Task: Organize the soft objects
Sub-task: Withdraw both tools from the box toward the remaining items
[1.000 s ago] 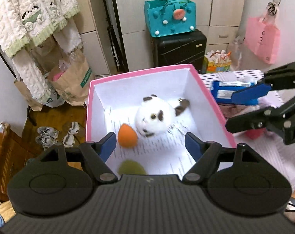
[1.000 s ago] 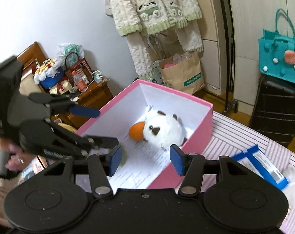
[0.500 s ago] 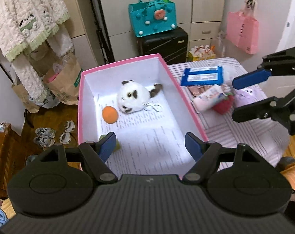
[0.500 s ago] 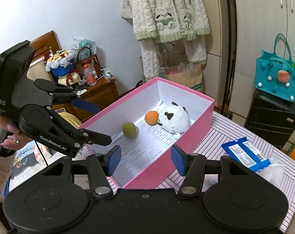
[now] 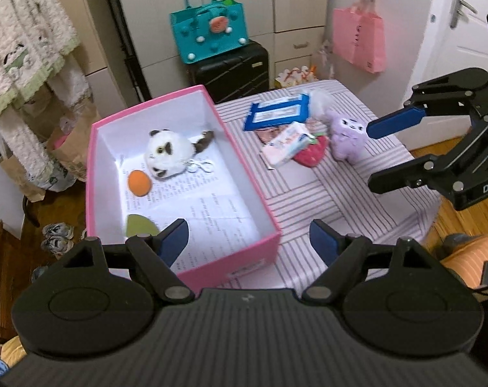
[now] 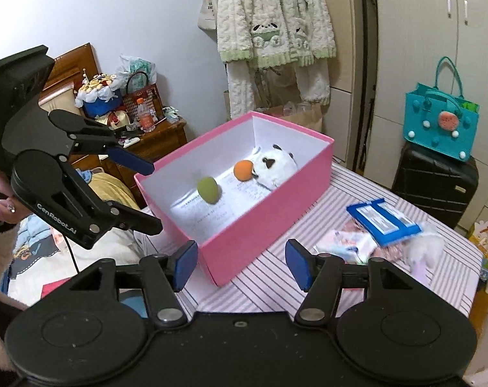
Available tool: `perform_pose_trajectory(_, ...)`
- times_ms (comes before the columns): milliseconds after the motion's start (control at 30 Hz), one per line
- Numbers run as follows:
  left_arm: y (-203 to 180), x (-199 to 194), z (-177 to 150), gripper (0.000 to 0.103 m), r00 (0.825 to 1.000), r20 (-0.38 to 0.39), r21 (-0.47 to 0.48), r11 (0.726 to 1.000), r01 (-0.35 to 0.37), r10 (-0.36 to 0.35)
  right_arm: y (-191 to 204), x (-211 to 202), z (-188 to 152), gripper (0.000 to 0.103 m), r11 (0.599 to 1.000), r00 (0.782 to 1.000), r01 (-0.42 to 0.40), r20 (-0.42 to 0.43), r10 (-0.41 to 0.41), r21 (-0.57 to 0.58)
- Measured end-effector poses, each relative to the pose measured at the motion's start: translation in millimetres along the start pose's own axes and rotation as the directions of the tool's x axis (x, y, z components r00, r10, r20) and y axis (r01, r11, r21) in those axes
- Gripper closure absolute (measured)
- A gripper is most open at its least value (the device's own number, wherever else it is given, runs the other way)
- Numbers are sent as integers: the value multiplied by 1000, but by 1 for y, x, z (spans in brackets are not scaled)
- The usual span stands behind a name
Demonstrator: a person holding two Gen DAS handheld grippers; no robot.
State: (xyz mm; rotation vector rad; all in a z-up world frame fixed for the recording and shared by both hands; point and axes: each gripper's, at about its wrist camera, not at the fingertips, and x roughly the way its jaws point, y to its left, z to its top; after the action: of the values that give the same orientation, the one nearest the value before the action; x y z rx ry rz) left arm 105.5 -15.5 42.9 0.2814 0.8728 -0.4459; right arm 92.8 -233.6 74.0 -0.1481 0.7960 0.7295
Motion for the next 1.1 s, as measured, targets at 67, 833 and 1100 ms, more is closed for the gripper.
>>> perform_pose_trajectory(67, -8, 2, -1, 21, 1000, -1, 14, 1000, 16, -16, -3, -6, -9, 36, 1000, 1000, 8, 3, -8, 8)
perform_pose_trajectory(833, -69, 75, 24, 21, 983, 30, 57, 982, 180, -182, -81, -7, -94, 31, 986, 997, 79, -3, -80, 144)
perform_pose_trajectory(1100, -67, 121, 59, 24, 998, 25, 147, 988, 49, -53, -108, 31, -93, 31, 993, 995, 97, 23, -98, 72)
